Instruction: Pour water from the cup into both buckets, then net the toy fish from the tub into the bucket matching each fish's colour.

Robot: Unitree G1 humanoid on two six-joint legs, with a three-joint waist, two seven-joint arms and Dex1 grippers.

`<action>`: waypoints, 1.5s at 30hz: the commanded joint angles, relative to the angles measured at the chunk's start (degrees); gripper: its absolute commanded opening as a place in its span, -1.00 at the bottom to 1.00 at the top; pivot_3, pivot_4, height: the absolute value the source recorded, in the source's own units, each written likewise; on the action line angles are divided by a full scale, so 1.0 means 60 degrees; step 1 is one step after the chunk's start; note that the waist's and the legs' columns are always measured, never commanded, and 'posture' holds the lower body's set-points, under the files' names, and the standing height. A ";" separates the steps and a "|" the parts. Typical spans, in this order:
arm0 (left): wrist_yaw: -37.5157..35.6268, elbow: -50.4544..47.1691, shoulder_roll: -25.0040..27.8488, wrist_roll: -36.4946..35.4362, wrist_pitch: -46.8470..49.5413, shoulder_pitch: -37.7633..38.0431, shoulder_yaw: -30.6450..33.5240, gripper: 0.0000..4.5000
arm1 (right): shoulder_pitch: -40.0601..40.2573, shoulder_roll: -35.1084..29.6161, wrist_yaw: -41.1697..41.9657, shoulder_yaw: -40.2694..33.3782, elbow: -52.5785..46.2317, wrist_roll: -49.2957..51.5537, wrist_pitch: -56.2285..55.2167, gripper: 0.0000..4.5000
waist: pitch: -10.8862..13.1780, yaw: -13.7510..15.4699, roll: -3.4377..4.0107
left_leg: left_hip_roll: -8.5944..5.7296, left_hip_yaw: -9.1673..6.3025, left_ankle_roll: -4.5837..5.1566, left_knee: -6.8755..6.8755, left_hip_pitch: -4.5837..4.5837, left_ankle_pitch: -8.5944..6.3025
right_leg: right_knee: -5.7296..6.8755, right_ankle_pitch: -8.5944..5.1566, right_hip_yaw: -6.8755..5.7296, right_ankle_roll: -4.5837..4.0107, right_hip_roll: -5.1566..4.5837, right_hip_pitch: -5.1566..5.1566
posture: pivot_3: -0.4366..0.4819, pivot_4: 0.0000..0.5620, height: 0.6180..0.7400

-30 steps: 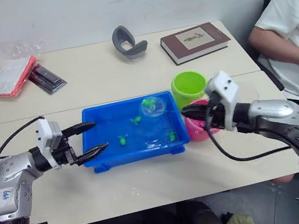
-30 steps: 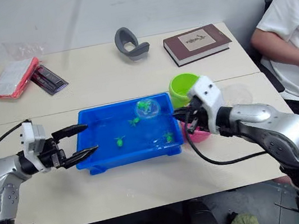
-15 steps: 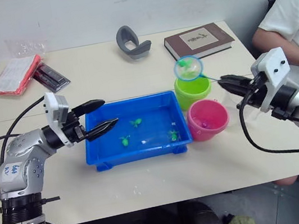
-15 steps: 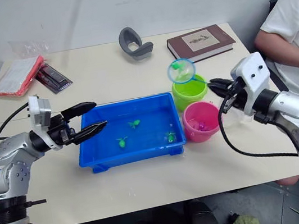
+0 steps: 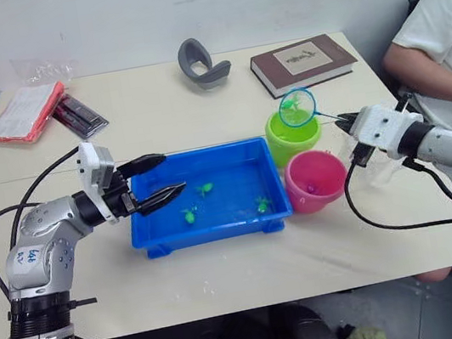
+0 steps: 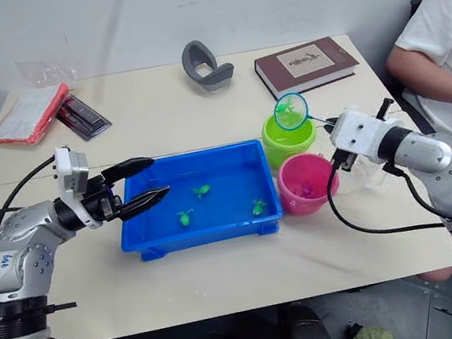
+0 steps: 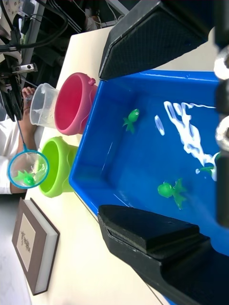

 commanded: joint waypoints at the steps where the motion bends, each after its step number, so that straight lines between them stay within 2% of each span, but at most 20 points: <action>1: 0.0045 -0.0447 -0.0017 0.0038 -0.0307 0.0023 0.0106 0.98 | -0.0286 -0.0601 -0.0943 0.0090 0.0429 -0.1708 -0.1483 -1.00 | 0.0000 -0.0007 0.0000 | 0.0002 0.0006 -0.0003 0.0000 0.0001 0.0002 | 0.0001 0.0000 0.0000 0.0000 0.0000 0.0000 | -0.05 -0.47 1.00; 8: 0.0032 -0.0404 -0.0102 0.0084 -0.0459 -0.0019 0.0025 0.98 | -0.0566 -0.1109 -0.2245 0.0291 0.1319 -0.3538 -0.3012 -1.00 | 0.0000 -0.0043 0.0000 | 0.0027 0.0053 -0.0017 -0.0001 0.0005 0.0009 | 0.0000 -0.0003 0.0006 -0.0006 0.0010 -0.0003 | -0.05 -0.47 1.00; 18: -0.0026 -0.0319 -0.0226 0.0180 -0.0626 -0.0091 -0.0088 0.98 | -0.0578 -0.1353 -0.3350 0.0141 0.1479 -0.4491 -0.3927 -1.00 | 0.0000 -0.0210 0.0001 | 0.0031 0.0057 -0.0024 -0.0001 0.0009 0.0013 | 0.0006 -0.0004 0.0015 -0.0007 0.0011 -0.0003 | -0.05 -0.47 1.00; 21: -0.0034 -0.0312 -0.0241 0.0200 -0.0692 -0.0062 -0.0096 0.98 | -0.0532 -0.1201 -0.3230 -0.0045 0.1434 -0.4063 -0.3730 -1.00 | 0.0000 -0.0218 0.0001 | 0.0034 0.0057 -0.0026 -0.0001 0.0012 0.0014 | 0.0007 -0.0004 0.0033 -0.0007 0.0013 -0.0003 | -0.05 -0.47 1.00; 23: -0.0056 -0.0302 -0.0223 0.0206 -0.0743 -0.0013 -0.0066 0.98 | -0.0599 -0.0870 -0.2886 -0.0334 0.1346 -0.3066 -0.3398 -1.00 | 0.0000 -0.0233 0.0000 | 0.0035 0.0061 -0.0026 -0.0001 0.0014 0.0015 | 0.0007 -0.0004 0.0052 -0.0008 0.0016 -0.0003 | -0.05 -0.47 1.00; 26: -0.0210 -0.0235 -0.0107 0.0175 -0.0932 0.0094 0.0111 0.98 | -0.0796 -0.0401 -0.1367 -0.0542 0.0954 -0.0759 -0.2653 -1.00 | 0.0000 -0.0235 0.0000 | 0.0035 0.0066 -0.0027 -0.0001 0.0020 0.0015 | 0.0011 -0.0004 0.0089 -0.0008 0.0025 -0.0001 | -0.05 -0.47 1.00; 29: -0.0498 -0.0044 0.0104 0.0126 -0.1203 0.0235 0.0382 0.98 | -0.1141 -0.0377 0.0231 -0.0298 0.0032 0.0626 -0.2104 -1.00 | 0.0001 -0.0231 0.0002 | 0.0037 0.0070 -0.0027 -0.0001 0.0028 0.0016 | 0.0015 -0.0003 0.0101 -0.0009 0.0034 -0.0002 | -0.05 -0.47 1.00; 31: -0.0755 0.0211 0.0335 0.0179 -0.1449 0.0401 0.0562 0.98 | -0.1477 -0.0370 0.1061 0.0033 -0.0673 0.0914 -0.1843 -1.00 | 0.0001 -0.0241 0.0003 | 0.0042 0.0068 -0.0027 -0.0001 0.0034 0.0016 | 0.0016 -0.0002 0.0104 -0.0010 0.0036 -0.0002 | -0.05 -0.47 1.00; 34: -0.1070 0.0545 0.0624 0.0266 -0.1723 0.0637 0.0705 0.98 | -0.1801 -0.0112 0.1856 0.0440 -0.1480 0.1040 -0.1111 -1.00 | 0.0002 -0.0222 0.0003 | 0.0051 0.0062 -0.0028 -0.0010 0.0061 0.0014 | 0.0018 -0.0002 0.0099 -0.0012 0.0031 0.0001 | -0.05 -0.47 1.00; 38: -0.1346 0.0848 0.0834 0.0408 -0.1854 0.0763 0.0611 0.98 | -0.2034 0.0017 0.3117 0.1494 -0.2174 0.0495 -0.1078 -1.00 | 0.0001 -0.0186 0.0003 | 0.0039 0.0073 -0.0021 -0.0009 0.0066 0.0009 | 0.0020 -0.0002 0.0080 -0.0013 0.0027 0.0006 | -0.05 -0.47 1.00; 45: -0.1498 0.1242 0.0578 0.0583 -0.2045 0.0349 0.0256 0.98 | -0.2578 0.0362 0.3747 0.2419 -0.1903 -0.0789 -0.1579 -1.00 | 0.0001 -0.0196 0.0003 | 0.0032 0.0103 -0.0012 0.0001 0.0049 0.0006 | 0.0022 -0.0002 0.0043 -0.0013 0.0020 0.0002 | -0.05 -0.47 1.00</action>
